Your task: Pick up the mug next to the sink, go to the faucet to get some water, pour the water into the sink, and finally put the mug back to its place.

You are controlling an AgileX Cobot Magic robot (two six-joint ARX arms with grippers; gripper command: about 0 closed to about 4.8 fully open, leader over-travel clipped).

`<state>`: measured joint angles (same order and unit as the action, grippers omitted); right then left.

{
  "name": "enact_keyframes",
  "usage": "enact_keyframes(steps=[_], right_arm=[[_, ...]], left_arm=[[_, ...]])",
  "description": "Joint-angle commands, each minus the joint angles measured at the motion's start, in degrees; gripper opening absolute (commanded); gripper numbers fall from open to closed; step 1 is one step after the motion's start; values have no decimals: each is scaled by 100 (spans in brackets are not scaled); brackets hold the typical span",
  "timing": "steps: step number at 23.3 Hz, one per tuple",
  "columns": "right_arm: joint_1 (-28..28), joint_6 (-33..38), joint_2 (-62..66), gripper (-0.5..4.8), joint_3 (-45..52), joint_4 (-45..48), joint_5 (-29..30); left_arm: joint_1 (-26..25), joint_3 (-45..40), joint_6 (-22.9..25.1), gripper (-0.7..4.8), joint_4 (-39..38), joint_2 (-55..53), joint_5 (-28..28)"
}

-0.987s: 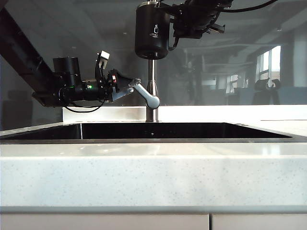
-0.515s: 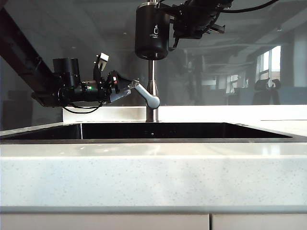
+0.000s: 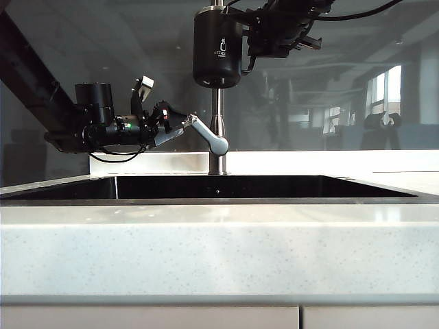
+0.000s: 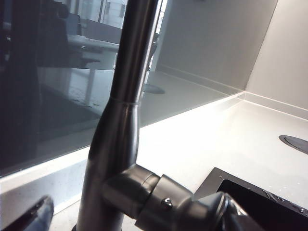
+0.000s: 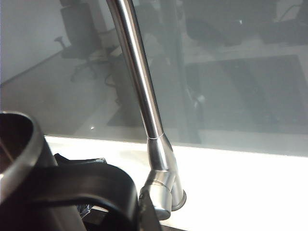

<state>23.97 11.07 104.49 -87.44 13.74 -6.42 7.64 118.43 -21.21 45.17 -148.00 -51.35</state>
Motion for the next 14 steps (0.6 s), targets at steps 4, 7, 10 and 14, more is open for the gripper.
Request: enact_keyframes(steps=[4,7,10,14], right_arm=[[13,68,-81,-4,-70,326,11],[13,68,-81,-4,-70,328,11],[13,68,-81,-4,-70,328,11],[13,68,-81,-4,-70,328,11]], left_arm=[[-9,17,28,479,57,39,17],[-11,17,31,479,57,39,72],[-11,17,28,479,50,39,267],[-13,17,57,479,52,39,516]])
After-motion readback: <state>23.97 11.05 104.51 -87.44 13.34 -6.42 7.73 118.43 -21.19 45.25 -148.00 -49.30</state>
